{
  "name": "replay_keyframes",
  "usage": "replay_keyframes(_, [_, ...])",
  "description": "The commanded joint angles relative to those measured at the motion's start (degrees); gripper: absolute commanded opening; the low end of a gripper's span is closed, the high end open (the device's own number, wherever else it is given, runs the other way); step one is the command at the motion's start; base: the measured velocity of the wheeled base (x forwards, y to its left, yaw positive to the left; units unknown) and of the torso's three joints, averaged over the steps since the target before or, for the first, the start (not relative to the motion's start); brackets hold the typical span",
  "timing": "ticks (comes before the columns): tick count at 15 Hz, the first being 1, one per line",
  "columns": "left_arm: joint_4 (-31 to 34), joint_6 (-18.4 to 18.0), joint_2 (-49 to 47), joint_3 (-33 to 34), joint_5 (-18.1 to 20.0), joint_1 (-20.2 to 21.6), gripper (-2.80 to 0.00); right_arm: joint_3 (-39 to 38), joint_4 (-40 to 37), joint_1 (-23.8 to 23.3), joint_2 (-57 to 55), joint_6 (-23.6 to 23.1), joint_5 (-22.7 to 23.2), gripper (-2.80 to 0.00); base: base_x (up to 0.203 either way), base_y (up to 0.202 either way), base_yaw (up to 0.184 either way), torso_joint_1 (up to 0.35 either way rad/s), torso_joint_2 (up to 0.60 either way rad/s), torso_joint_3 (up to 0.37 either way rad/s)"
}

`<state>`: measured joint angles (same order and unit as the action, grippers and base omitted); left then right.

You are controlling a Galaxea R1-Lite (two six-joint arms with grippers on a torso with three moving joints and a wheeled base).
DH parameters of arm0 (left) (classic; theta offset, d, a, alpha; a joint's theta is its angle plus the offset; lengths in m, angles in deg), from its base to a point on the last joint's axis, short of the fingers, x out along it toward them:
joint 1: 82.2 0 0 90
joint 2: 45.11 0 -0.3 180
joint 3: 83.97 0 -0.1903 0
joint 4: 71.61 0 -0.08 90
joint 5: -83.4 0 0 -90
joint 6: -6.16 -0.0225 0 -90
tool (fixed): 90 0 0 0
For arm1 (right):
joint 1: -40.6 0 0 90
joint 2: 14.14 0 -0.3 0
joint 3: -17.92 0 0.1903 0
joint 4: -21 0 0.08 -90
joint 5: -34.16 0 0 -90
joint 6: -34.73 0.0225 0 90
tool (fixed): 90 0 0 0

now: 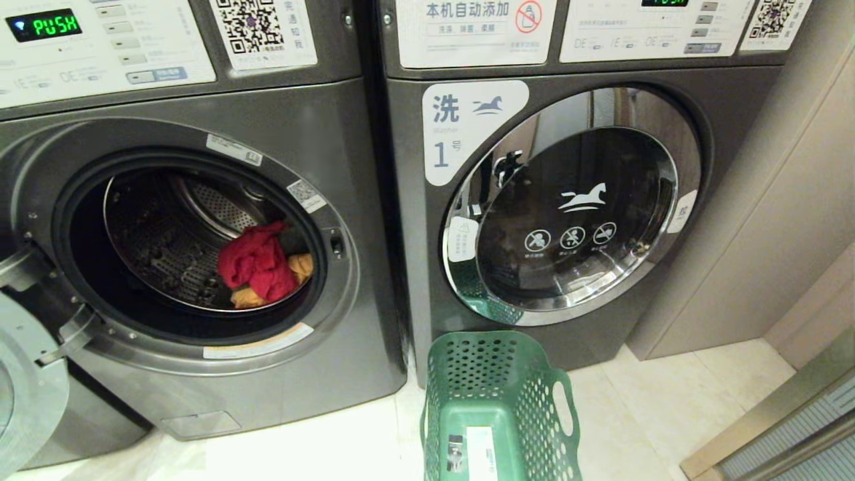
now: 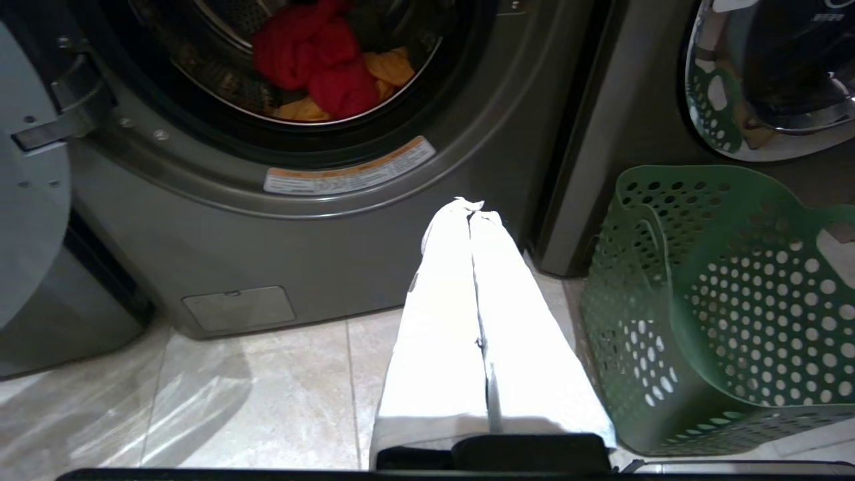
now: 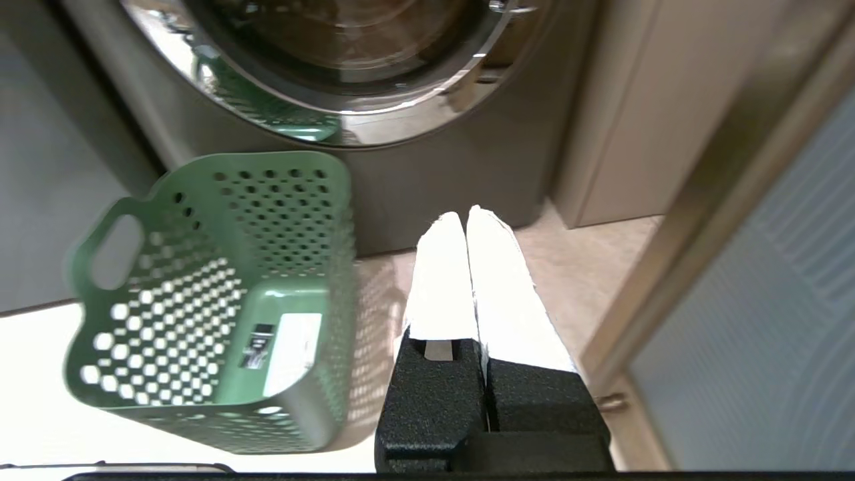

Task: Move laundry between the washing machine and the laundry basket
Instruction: Pick a cloth and place it into the basket

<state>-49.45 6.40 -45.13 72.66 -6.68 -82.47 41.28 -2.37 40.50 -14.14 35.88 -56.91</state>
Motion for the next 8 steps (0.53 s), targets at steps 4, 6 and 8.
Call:
replay_keyframes(4, [-0.03, 0.02, 0.02, 0.35, -0.01, 0.0, -2.8, 0.0, 0.0, 0.01, -0.08, 0.01, -0.06, -2.8, 0.0, 0.195, -0.001, 0.001, 0.0, 0.003])
replay_keyframes(6, [-0.03, 0.05, 0.02, 0.35, -0.01, 0.0, -2.8, 0.0, 0.0, 0.01, -0.09, 0.0, 0.02, -2.8, 0.0, 0.197, -0.001, 0.007, 0.01, 0.002])
replay_keyframes(8, [-0.03, 0.02, 0.02, 0.35, -0.01, 0.0, -2.8, 0.0, 0.0, 0.01, -0.03, 0.0, -0.02, -2.8, 0.0, 0.198, -0.001, 0.0, 0.0, 0.0])
